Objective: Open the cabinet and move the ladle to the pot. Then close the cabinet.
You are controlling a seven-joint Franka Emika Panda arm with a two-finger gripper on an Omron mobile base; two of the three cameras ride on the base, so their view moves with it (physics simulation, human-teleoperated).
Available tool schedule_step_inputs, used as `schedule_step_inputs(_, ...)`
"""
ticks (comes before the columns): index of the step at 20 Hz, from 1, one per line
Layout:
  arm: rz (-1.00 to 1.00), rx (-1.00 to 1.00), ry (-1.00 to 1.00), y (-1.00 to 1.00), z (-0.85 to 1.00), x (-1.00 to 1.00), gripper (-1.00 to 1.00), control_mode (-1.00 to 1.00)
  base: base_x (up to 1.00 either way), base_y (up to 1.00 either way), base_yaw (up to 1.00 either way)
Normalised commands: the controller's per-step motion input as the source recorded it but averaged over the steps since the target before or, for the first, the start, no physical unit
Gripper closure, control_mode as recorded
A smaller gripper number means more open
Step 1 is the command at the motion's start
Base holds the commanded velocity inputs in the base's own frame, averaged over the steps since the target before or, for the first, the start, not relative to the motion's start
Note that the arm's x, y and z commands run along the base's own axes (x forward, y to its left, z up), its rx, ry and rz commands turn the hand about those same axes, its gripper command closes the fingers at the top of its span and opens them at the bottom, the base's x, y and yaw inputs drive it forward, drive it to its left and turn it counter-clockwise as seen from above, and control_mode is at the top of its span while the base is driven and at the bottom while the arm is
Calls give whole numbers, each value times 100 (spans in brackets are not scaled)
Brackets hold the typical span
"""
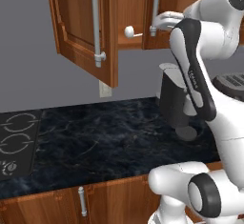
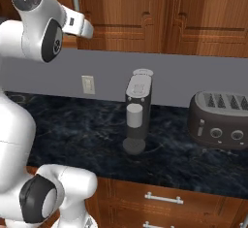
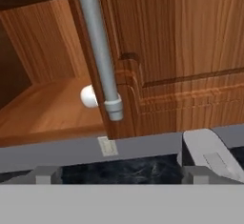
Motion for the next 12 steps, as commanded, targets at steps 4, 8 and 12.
schedule_step_inputs(4, 6, -1, -1, 0, 0, 78, -100, -100, 0, 0, 0)
schedule_step_inputs(8, 3, -2, -2, 0, 0, 71, -100, -100, 0, 0, 0)
schedule_step_inputs(12, 0, -4, -4, 0, 0, 69, -100, -100, 0, 0, 0)
